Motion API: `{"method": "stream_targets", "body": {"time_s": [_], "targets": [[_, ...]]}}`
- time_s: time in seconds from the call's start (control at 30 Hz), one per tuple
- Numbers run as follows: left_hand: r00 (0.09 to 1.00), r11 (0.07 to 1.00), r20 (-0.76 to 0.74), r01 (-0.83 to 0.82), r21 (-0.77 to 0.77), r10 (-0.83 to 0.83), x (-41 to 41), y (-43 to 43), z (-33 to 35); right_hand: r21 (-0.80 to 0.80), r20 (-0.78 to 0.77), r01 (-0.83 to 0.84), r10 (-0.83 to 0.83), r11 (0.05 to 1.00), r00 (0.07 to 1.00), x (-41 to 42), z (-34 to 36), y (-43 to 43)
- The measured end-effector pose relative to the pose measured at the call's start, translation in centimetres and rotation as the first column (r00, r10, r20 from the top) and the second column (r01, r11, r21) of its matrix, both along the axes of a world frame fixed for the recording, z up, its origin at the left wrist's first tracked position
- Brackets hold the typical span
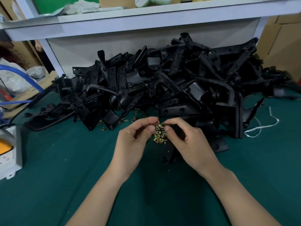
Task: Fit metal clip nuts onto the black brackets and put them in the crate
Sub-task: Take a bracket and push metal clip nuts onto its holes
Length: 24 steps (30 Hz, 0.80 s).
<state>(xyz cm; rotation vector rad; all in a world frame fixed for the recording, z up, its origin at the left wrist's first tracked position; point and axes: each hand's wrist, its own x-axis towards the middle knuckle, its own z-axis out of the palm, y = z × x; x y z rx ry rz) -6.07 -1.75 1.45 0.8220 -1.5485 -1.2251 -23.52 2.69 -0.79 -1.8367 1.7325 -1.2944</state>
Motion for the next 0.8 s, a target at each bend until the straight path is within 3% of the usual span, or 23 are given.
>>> {"method": "stream_targets", "body": {"time_s": [0.37,0.63,0.8], "targets": [[0.999,0.999,-0.004,-0.032,0.040,0.032,0.1,-0.4,-0.3,-0.015,-0.010,0.048,-0.048,0.999,0.999,-0.1,-0.2,-0.1],[0.971,0.920,-0.238,0.068,0.387,0.029,-0.1,-1.1,-0.9,-0.009,-0.008,0.115,-0.115,0.993,0.993,-0.4,-0.5,-0.4],[0.943,0.879,-0.329,0.122,0.462,0.042,0.1,-1.2,-0.8,-0.005,-0.004,0.118,-0.118,0.993,0.993,-0.4,-0.5,-0.5]]}}
